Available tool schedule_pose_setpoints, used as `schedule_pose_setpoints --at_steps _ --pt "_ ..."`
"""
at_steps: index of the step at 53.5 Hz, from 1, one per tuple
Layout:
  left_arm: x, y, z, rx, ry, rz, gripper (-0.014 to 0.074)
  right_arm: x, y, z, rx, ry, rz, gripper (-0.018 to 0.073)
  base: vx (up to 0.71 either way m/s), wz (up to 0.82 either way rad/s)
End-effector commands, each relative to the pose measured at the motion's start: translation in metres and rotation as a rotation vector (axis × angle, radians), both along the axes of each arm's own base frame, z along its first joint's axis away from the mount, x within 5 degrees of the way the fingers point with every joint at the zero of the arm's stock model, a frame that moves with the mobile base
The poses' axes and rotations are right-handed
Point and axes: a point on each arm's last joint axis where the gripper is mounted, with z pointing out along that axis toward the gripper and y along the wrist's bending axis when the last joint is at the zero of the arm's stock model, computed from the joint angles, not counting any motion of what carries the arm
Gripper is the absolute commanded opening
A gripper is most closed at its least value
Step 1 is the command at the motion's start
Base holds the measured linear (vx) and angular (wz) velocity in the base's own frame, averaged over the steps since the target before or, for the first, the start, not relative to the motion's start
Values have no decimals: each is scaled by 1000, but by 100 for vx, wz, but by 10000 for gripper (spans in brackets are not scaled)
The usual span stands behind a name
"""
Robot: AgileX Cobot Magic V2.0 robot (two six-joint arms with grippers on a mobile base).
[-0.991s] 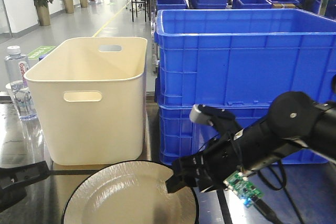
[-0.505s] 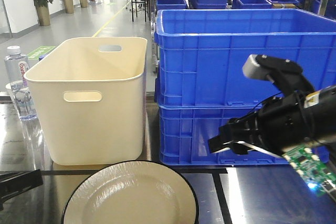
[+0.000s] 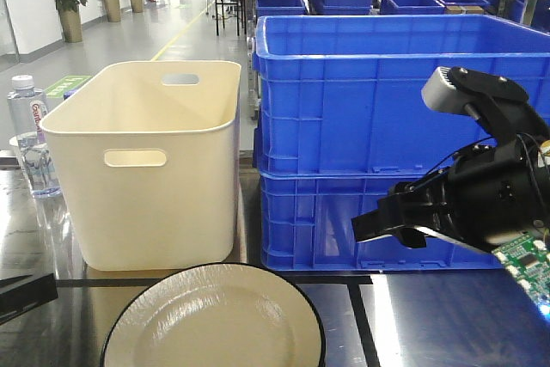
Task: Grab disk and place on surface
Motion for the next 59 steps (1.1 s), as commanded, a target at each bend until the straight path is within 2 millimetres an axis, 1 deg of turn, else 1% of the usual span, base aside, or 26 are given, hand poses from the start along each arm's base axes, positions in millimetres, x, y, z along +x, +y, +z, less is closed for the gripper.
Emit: schedule_pose_setpoints --at_steps 1,18,24,28,32,35,42,50,55,59 --pt "-1 0 12 -51 -43 21 -9 -5 -3 21 50 -104 -20 551 0 0" --pt "0 3 13 -45 -55 52 -9 -5 -3 21 50 -104 -20 551 0 0" --pt "-7 8 15 33 -85 99 -8 -5 -3 21 50 -104 -20 551 0 0" --pt "-16 14 16 56 -79 181 -8 -5 -3 21 50 -104 -20 551 0 0" --pt "-28 23 13 60 -85 293 -8 -5 -3 21 50 -104 -20 551 0 0" --pt "-39 30 5 82 -110 375 -8 -5 -3 21 50 -104 -20 551 0 0" --pt "-65 38 -21 155 -195 458 -8 -5 -3 21 50 -104 -20 551 0 0" --pt "-88 41 -64 210 -292 484 -8 -5 -3 21 50 -104 -20 551 0 0" --pt "-100 42 -90 168 -402 506 -8 -5 -3 21 50 -104 -20 551 0 0" --pt "-105 43 -109 146 -473 521 -8 -5 -3 21 50 -104 -20 551 0 0"
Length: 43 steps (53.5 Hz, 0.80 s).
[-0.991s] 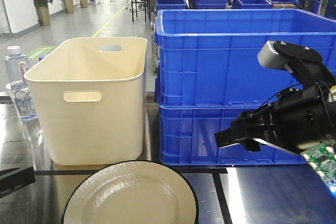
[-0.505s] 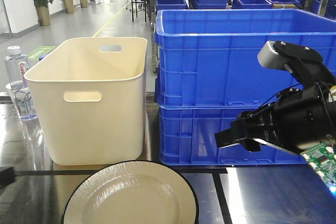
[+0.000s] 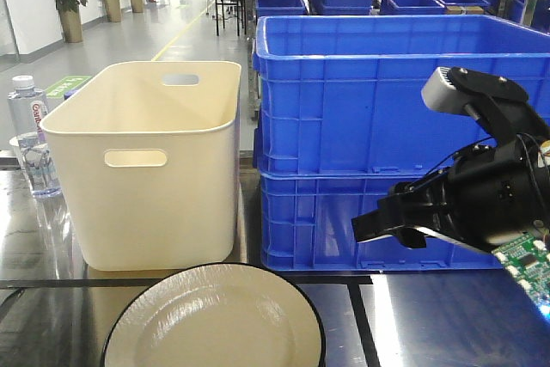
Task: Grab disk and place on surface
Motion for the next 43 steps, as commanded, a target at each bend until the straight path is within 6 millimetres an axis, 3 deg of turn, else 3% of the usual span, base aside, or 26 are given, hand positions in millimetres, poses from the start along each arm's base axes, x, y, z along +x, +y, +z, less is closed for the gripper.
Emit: schedule_pose_setpoints --at_steps 1,4,14,43 --pt "-6 2 -6 -20 -198 11 -8 -5 -3 22 51 -105 -20 551 0 0" --pt "-8 2 -22 -25 -182 10 -8 -5 -3 22 51 -105 -20 551 0 0" --pt "-9 2 -39 78 22 22 -8 -6 -3 22 58 -102 -17 551 0 0" --pt "-9 2 -37 70 8 23 -8 -6 -3 22 58 -103 -18 551 0 0"
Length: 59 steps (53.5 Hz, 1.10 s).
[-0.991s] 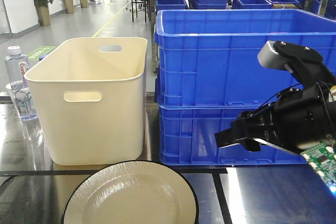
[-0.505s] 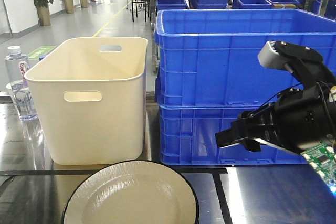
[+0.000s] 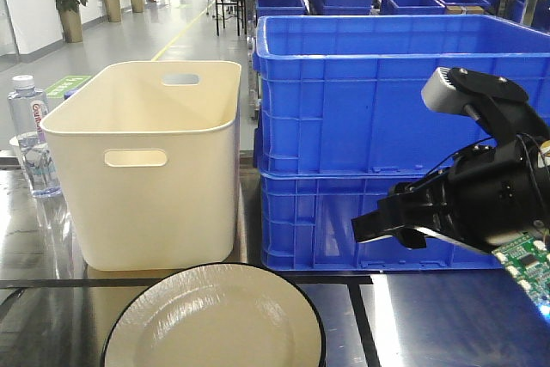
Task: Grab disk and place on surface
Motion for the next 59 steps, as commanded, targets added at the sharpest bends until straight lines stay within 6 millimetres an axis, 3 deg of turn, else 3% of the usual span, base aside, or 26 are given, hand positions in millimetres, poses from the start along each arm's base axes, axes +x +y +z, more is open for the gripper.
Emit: schedule_pose_setpoints --at_steps 1,38,44,51,59 --pt "-1 0 13 -3 -117 1 -8 -5 -3 22 58 -104 -18 551 0 0" --pt "-1 0 13 -3 -117 1 -8 -6 1 20 95 -69 -5 538 0 0" --pt "-1 0 13 -3 -117 1 -8 -9 -6 22 25 -111 -26 453 0 0" --pt "-1 0 13 -3 -117 1 -8 -23 -18 26 18 -157 -102 288 0 0" --pt "-1 0 13 -3 -117 1 -8 -45 -41 2 -14 -266 -220 77 0 0"
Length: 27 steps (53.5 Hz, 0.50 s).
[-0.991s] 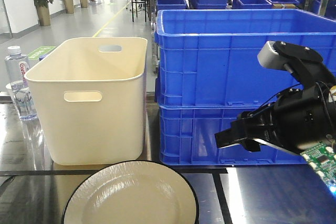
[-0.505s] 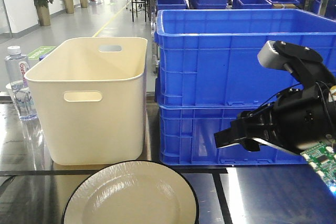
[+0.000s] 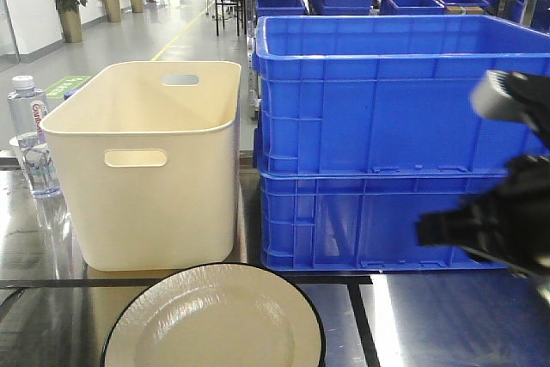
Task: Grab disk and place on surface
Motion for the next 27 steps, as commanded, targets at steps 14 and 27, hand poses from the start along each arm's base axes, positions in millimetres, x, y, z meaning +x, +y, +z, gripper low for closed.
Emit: schedule_pose_setpoints --at_steps 14,27 --pt "-1 0 13 -10 -117 0 -8 -75 -72 -71 -55 -487 -311 -12 0 0" --pt "-1 0 13 -10 -117 0 -8 -131 -85 -135 -138 -699 -371 -11 0 0"
